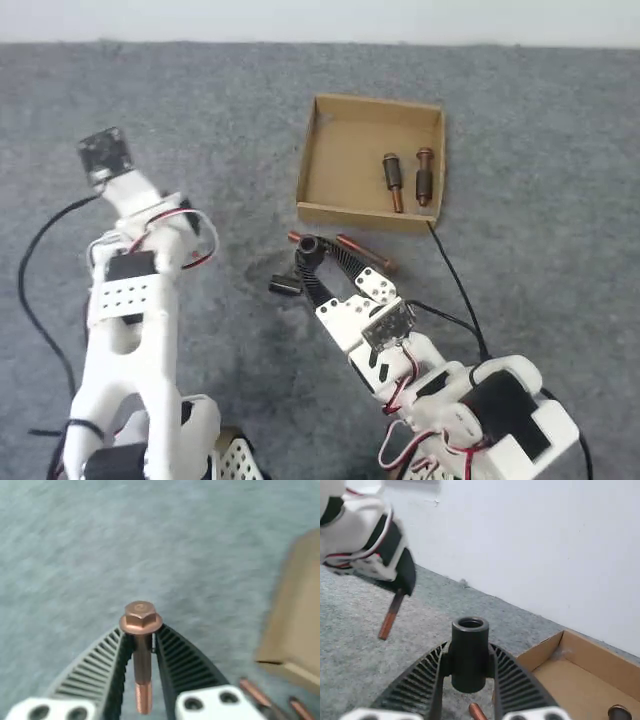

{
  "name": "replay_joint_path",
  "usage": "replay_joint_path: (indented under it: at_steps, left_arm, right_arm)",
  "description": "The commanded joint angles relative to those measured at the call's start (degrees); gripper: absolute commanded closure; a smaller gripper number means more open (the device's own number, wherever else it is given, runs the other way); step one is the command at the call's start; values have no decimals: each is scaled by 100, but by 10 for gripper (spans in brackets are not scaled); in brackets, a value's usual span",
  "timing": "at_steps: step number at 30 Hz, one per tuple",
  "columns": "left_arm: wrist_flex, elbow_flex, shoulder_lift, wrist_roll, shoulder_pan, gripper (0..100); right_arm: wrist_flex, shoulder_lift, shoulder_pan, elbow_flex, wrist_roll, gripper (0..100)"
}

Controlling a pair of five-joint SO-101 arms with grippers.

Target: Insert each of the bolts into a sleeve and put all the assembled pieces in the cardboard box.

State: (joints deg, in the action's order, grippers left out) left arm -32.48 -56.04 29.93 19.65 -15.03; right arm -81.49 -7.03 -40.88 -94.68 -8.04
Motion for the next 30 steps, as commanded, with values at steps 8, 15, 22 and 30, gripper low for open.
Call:
replay_joint_path:
  at_steps: [8,15,22,30]
  left_arm:
    - [141,286,2708,79,2004,989]
    - [167,-338,3868,53,2813,989]
    - [1653,-1508,4835,-413,3376,988]
    - [1143,-1824,5644,-387,3499,988]
  right_arm:
    - [-84,-312,-13,-105,62,992]
    - [-84,-312,-13,-105,62,992]
    - [-84,-312,-4,-105,62,992]
    - [-92,-312,75,-105,62,992]
